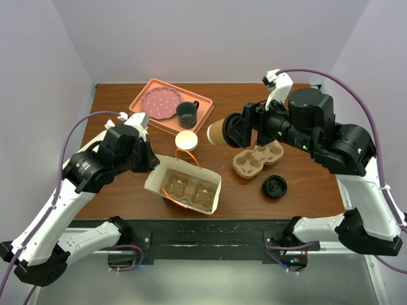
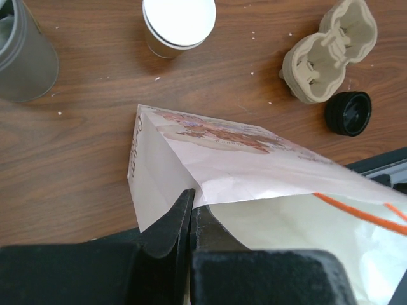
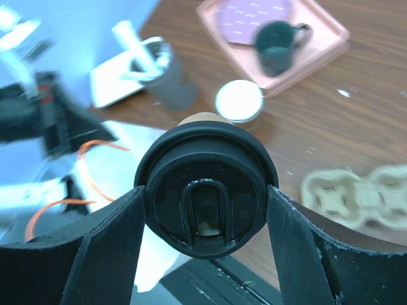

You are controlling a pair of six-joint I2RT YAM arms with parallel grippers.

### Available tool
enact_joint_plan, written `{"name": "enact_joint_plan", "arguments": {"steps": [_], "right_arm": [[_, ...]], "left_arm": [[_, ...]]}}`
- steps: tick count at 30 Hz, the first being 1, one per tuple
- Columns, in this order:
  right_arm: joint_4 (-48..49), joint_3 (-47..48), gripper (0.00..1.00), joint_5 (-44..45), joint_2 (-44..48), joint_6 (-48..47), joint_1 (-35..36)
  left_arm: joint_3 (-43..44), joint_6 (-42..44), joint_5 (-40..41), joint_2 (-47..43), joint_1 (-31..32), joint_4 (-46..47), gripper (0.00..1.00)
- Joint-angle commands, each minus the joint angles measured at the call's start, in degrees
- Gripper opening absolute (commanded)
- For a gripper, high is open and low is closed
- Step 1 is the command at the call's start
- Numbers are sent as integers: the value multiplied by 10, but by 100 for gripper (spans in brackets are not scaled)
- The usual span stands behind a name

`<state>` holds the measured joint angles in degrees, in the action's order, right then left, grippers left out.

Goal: Pack the takeout coffee

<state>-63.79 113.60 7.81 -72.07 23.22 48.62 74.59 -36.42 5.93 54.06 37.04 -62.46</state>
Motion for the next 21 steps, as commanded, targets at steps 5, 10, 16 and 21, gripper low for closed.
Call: {"name": "enact_joint_plan", "arguments": {"steps": [5,10,16,21], "right_arm": [[94,47,34,-112,-39,-50,74],[125,110,33,-97,-66,-61,89],[150,151,32,-147,-80,-79,89],[141,77,33,-214,-45,-89,91]], "left_arm": [[67,-30,-22,32,-1,-8,0],[69,-40,-21,41,0,-8,0],[66,-59,-22,50,-1,-8,0],[68,-76,-33,52,0,8,0]]}}
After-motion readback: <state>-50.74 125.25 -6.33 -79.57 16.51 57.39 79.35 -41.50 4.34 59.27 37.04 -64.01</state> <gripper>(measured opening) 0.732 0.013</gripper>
